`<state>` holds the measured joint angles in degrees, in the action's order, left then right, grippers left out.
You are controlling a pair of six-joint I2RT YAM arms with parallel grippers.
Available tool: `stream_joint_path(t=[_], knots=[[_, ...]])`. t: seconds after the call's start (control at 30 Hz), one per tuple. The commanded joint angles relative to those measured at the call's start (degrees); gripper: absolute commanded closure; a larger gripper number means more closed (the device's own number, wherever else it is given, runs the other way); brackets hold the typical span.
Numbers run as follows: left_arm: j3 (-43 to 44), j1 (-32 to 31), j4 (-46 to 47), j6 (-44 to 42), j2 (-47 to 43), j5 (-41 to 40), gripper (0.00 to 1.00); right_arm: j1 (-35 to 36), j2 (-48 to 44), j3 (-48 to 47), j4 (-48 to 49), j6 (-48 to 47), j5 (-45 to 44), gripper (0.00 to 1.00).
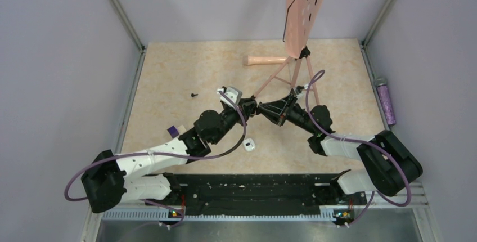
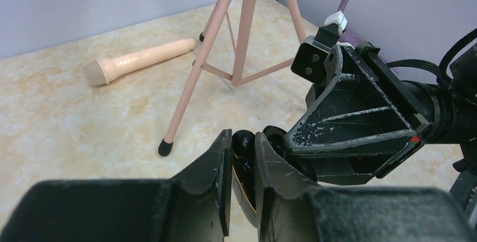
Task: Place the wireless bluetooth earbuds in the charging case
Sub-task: Insert the left earbud into the left side groove of the charging case.
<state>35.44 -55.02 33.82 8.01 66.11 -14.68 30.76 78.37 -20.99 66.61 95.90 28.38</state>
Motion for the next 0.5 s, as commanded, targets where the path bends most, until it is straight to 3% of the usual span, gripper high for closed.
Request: stream_joint_path(t=[0.0,0.33,0.47], knots=[[-0.4,-0.4,-1.6,0.8,-2.0,3.5,0.89,0.7,-1.8,-0.6,3.7,0.2,-1.3,1.0],[-0.4,-0.4,-3.7,0.6,-2.7,4.9,0.83,0.7,-2.0,-1.3,2.9,-0.2,-1.6,1.0],[0.1,-0.4,-4.6,0.5,-3.0,4.7,0.76,0.7,-2.0,-1.3,2.6,-0.4,-1.5,1.0]])
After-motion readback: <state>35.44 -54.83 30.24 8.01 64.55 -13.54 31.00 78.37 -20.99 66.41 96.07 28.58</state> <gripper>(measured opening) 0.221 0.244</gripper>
